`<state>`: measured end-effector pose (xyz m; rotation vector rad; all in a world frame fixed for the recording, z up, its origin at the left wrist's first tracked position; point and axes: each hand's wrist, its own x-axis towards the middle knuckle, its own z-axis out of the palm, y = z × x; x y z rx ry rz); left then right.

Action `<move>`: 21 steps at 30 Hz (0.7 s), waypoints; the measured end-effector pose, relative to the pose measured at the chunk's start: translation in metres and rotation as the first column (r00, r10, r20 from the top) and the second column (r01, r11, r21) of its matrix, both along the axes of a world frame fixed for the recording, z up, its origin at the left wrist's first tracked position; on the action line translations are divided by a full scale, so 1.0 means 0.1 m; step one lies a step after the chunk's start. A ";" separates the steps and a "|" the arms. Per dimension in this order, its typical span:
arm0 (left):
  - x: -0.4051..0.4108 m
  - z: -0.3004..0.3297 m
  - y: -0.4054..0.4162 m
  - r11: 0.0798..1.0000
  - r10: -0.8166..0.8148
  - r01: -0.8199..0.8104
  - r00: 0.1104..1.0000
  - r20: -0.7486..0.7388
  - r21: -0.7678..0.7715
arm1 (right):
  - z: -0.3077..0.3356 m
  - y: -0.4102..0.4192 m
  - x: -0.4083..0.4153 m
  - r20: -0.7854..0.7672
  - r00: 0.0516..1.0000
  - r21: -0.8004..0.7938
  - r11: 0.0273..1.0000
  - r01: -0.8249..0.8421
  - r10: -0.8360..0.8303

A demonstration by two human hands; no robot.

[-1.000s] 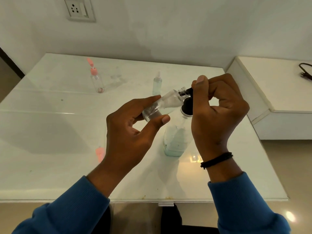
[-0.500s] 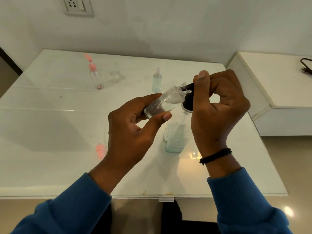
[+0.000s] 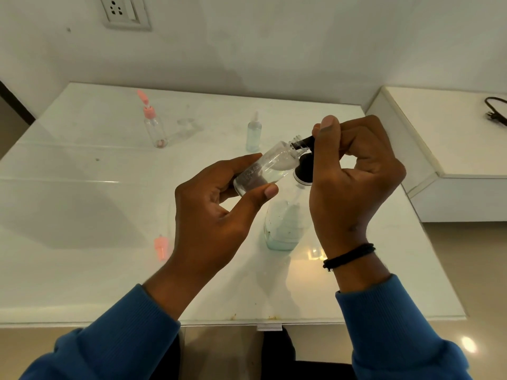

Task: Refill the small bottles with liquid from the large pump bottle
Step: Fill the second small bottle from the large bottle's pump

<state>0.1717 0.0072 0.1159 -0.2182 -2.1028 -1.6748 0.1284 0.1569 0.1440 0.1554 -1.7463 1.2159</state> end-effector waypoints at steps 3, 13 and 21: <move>0.00 -0.01 -0.01 1.000 0.004 -0.004 1.000 0.005 0.001 | 0.01 -0.02 0.00 0.003 1.000 -0.001 1.000 -0.005 0.005; 0.01 -0.01 -0.01 1.000 0.002 -0.002 1.000 0.001 -0.004 | -0.01 -0.02 0.00 0.004 1.000 -0.008 1.000 -0.014 0.014; 0.00 -0.01 0.01 1.000 0.009 -0.009 1.000 -0.002 -0.003 | 0.02 0.01 -0.02 0.001 1.000 0.014 1.000 -0.002 0.002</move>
